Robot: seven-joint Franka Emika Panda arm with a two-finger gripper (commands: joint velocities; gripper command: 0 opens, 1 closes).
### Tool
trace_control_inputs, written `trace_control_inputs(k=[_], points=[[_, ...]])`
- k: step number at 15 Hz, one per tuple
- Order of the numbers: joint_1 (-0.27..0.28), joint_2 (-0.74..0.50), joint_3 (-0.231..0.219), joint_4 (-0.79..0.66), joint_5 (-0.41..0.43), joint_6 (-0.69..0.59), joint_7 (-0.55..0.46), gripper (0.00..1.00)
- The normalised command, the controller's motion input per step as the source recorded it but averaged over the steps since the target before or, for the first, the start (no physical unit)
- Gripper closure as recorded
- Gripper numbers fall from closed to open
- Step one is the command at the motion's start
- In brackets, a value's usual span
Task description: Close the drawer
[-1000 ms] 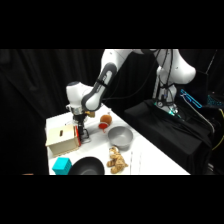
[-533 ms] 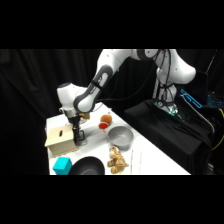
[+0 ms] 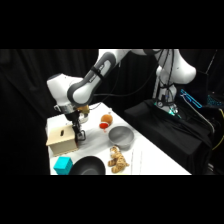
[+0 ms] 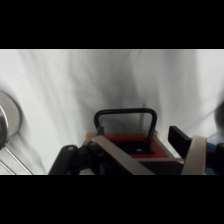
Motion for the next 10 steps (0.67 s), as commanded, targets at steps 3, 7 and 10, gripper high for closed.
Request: trace_control_inputs(k=[3,7,10], points=[[0.063,-0.53,0.001,-0.3,-0.11,-0.42,-0.07,0.0],[0.027,-0.52,0.007,-0.24,-0.089,-0.37,-0.1,0.0],[-0.007,-0.49,0.015,-0.23,-0.047,-0.29,-0.13,0.0]])
